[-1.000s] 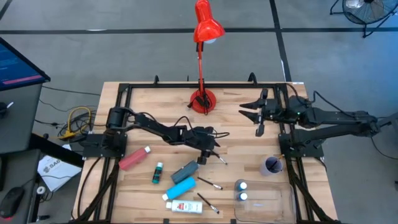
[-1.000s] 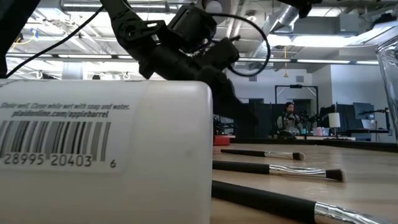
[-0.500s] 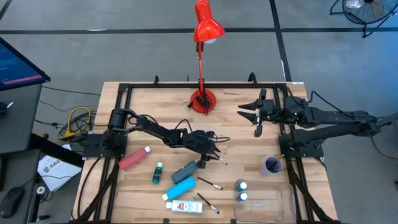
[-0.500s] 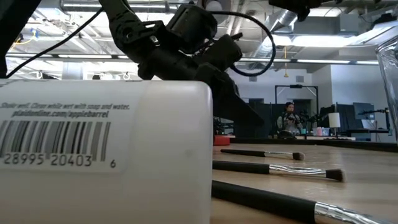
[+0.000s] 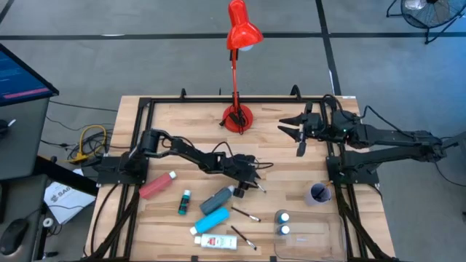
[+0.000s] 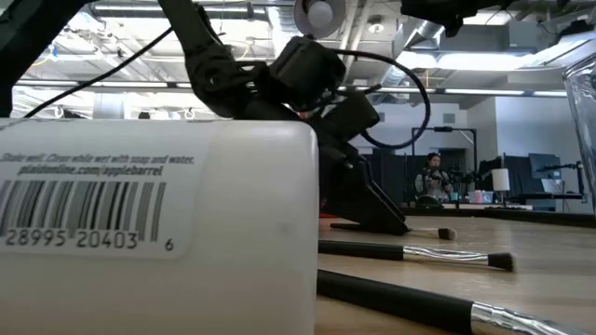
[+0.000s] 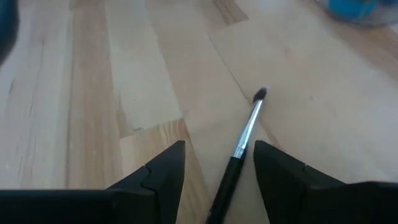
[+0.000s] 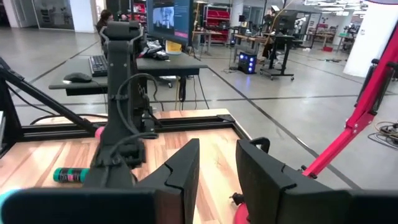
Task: Pick & Place Paint Supplies
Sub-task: Put the black silver paint brush into the purple cup
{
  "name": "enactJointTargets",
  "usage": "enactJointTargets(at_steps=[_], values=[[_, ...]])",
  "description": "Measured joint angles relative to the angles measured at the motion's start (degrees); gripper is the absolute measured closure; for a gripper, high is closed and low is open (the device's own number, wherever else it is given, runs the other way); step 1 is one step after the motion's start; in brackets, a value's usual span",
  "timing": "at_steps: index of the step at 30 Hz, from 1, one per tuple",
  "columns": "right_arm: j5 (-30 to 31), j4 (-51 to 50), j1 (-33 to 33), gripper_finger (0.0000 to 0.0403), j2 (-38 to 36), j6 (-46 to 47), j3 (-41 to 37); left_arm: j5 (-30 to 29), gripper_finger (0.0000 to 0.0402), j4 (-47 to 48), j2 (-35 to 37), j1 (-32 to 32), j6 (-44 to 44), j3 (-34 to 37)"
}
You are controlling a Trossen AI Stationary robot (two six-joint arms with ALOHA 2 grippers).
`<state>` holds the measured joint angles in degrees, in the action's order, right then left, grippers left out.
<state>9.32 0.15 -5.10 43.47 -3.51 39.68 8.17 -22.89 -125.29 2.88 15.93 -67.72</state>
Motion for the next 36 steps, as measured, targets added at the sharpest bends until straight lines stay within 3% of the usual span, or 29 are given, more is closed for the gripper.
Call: enactJointTargets(at_steps=[11, 21, 32, 36], values=[[0.0, -2.9, 0.2, 0.0305, 0.0, 0.6, 0.0, 1.7, 0.0273, 4.6, 0.3, -3.1, 1.1, -1.0], [0.0, -4.7, 0.1, 0.0305, 0.0, 2.7, 0.0, 5.8, 0.0393, 8.2, 0.5, -6.1, -1.4, -1.1], [-0.3, -13.6, -4.5, 0.0305, 5.9, 10.3, 0.0, -3.3, 0.0401, 7.3, 0.6, -6.7, -5.0, -1.0], [-4.3, -15.7, -7.3, 0.0305, 10.5, 10.6, 0.7, -3.7, 0.0401, 6.8, 0.5, -7.8, -8.8, -1.0]])
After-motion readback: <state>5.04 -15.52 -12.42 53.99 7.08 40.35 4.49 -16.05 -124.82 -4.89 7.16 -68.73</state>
